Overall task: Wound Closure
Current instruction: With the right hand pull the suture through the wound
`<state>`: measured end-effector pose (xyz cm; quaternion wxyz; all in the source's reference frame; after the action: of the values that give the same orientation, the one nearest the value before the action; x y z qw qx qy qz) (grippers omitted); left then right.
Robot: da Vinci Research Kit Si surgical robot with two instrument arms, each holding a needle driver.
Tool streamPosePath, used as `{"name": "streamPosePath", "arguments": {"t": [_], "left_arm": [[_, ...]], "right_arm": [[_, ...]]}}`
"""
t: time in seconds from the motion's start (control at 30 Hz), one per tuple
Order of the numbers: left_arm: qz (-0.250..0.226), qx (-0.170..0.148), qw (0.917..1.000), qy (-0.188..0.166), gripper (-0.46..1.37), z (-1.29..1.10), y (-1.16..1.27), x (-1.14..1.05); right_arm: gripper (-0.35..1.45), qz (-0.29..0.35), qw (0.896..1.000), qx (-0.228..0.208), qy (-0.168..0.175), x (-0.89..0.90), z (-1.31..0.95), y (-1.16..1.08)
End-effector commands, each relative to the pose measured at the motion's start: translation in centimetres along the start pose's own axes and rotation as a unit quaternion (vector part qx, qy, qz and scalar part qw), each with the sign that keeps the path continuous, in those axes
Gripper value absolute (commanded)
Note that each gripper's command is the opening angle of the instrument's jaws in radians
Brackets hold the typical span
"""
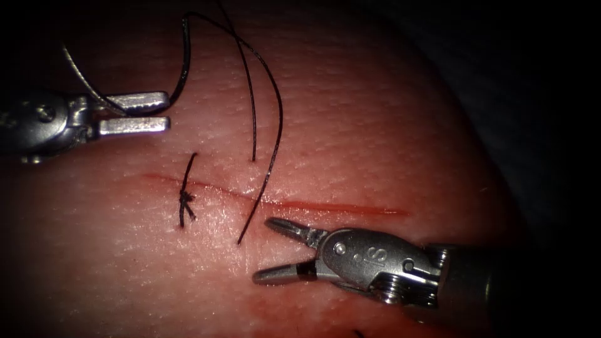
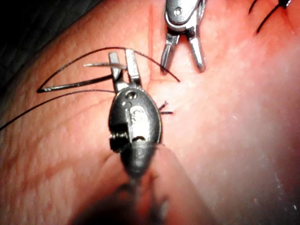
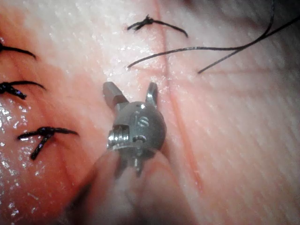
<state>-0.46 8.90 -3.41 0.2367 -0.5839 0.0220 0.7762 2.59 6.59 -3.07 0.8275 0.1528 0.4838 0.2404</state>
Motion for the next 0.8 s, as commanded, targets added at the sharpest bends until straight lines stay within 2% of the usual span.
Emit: {"name": "streamPosePath", "arguments": {"t": [0.03,0.6,0.8], "left_arm": [[0.002,0.000,1.0000,-0.002,-0.35,-0.01,0.05,-0.05],[0.017,0.038,0.9988,-0.024,-0.35,-0.23,0.28,-0.56],[0.016,0.041,0.9988,-0.023,-0.35,-0.24,0.31,-0.59]], "right_arm": [[1.02,0.000,1.000,0.000,0.000,0.00,0.00,0.00],[1.02,0.001,1.000,0.000,0.001,0.02,0.00,-0.01],[1.02,0.001,1.000,0.000,0.003,0.03,0.00,-0.01]]}}
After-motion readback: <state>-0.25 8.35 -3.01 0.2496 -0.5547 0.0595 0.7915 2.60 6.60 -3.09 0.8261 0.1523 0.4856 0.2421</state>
